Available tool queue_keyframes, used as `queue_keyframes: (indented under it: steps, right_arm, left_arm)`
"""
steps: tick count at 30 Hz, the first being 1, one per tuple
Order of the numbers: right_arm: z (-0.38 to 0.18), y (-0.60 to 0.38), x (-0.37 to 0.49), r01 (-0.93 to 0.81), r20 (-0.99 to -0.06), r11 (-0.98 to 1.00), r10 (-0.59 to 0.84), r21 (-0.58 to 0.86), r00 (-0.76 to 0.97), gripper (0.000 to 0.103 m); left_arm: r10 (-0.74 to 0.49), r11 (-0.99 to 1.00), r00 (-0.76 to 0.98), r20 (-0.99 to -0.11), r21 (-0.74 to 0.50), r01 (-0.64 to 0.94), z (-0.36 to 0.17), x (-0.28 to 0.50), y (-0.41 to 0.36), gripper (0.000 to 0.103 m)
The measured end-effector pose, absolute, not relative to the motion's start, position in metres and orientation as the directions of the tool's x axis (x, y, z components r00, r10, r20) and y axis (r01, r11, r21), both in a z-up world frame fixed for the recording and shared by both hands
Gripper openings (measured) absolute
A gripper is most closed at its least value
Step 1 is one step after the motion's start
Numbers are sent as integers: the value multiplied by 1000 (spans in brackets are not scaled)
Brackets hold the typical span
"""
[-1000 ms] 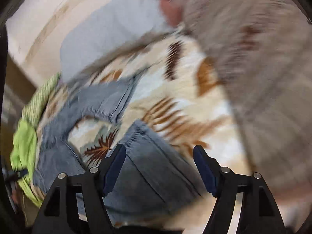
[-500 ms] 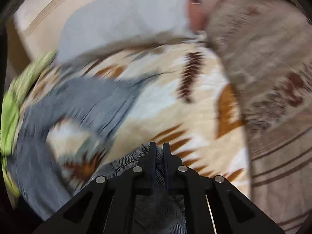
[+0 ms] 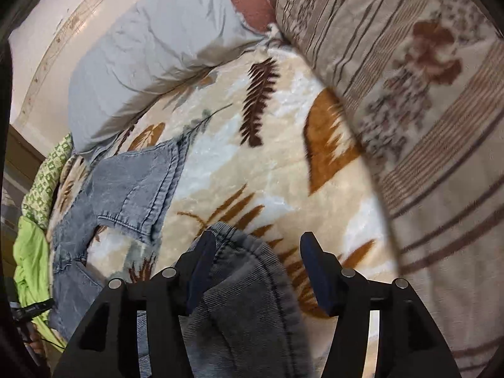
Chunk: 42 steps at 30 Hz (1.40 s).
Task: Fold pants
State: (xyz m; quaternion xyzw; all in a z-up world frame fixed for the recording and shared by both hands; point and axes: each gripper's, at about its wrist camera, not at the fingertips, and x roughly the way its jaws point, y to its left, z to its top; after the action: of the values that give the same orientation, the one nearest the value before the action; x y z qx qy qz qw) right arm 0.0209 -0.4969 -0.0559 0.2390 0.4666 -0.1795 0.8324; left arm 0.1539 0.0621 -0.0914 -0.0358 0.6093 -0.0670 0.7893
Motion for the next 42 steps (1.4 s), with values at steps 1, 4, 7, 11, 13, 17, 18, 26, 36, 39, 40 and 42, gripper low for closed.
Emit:
queue_keyframes:
  steps: [1,4,7,11,13,17,18,26,36,39,40,42]
  right_arm:
    - [-64,-495,27,526,-871,817,-62,236,487,58]
    - [-77,-467,47,449,-899,883,-79,138,430,25]
    - [-63,-443,59,344,-896,939,-128,30,426,5]
    - [-13,-476,43,467,-777,869,-181,161,603,5]
    - [-14,-494,44,528,-783,833,-214,166,584,6]
    - [-39,-499,54,561,-861,826,-243,58,447,25]
    - [-37,-501,47,573,-859,817,-242,71,452,31]
    - [-40,-493,-64,627,-824,729,-156,276,545,64]
    - [-71,-470,-75,642,-771,582,-41,498,635,63]
    - [-73,-467,-74,661,-775,553,-44,507,630,40]
    - [-74,-467,-70,672,-788,560,-56,484,613,25]
    - [-71,-472,-65,663,-784,561,-39,495,619,16]
  left_arm:
    - [-137,990,242,-961,-125,64,-94,153,59,48]
    - [-134,990,246,-960,-119,77,-91,150,58,48]
    - [-145,989,283,-948,-133,61,-78,149,63,48]
    - [-148,989,324,-934,-150,20,-67,147,75,48]
    - [-122,992,311,-943,-126,7,-73,150,76,48]
    - [-92,995,265,-960,-95,1,-88,148,75,48]
    - [-91,996,252,-964,-94,1,-89,147,74,48]
    - [-326,940,272,-905,-342,-11,-72,103,108,52]
    - [-501,805,276,-820,-559,-199,-106,81,144,58]
    - [-534,780,285,-796,-594,-199,-114,86,140,54]
    - [-526,788,283,-802,-585,-192,-116,92,138,50]
    - [-479,823,273,-834,-535,-192,-116,102,132,6]
